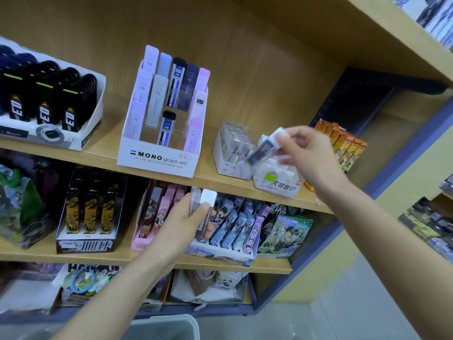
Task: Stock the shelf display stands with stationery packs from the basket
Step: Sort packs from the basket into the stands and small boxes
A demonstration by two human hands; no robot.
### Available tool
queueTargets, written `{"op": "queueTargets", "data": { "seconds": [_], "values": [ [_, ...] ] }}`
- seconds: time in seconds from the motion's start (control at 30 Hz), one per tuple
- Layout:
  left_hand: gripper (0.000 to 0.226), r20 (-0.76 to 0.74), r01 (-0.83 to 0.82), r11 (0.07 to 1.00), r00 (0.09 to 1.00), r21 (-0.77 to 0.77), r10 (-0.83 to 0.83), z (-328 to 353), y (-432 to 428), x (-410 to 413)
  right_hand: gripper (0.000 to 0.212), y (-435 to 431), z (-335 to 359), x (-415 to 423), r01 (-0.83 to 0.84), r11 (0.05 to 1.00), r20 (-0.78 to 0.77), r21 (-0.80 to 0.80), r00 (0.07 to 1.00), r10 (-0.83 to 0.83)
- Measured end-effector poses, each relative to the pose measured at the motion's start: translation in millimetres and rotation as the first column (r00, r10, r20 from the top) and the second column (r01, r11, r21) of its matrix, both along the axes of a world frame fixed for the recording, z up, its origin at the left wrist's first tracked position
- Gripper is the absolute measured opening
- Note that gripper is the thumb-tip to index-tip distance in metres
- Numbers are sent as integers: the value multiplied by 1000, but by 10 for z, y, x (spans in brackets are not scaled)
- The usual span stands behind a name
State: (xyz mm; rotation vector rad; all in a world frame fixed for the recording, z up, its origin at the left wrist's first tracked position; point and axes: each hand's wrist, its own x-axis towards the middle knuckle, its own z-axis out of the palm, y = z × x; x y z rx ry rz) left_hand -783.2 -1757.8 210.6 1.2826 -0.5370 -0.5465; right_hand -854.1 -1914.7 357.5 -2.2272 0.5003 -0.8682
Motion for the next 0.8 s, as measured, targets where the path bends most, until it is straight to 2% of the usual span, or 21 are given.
{"op": "queueTargets", "data": {
  "seconds": [0.07, 0.13, 0.23, 0.4, 0.6, 0.67, 0.8],
  "values": [
    [17, -1, 1, 1000, 1000, 1, -1, -11, -4, 7, 8, -194, 69, 37, 113, 985, 150, -131, 984, -93],
    [16, -15, -8, 1000, 1000, 4, 8, -22, -11, 15, 6, -356, 57, 99, 166, 963, 172, -213, 976, -130],
    [17, -39, -23, 1000, 999, -2, 23, -33, -30, 39, 7, -527, -30, 238, 194, 940, 123, -282, 979, -165],
    [16, -31, 6, 998, 999, -58, -8, -20, -27, 39, 5, -706, -174, 477, 149, 950, 39, -274, 989, -144],
    [16, -38, 55, 995, 998, -82, -58, -40, -40, 31, 4, -891, -207, 605, 45, 900, -196, -433, 970, -143],
    [17, -42, 71, 994, 996, -84, -75, -48, -51, 39, 8, -942, -232, 633, 56, 875, -211, -481, 961, -178],
    [20, -17, 69, 995, 997, -70, -70, -78, -84, 51, 14, -976, -288, 673, 94, 873, -163, -479, 968, -193]
  ]
}}
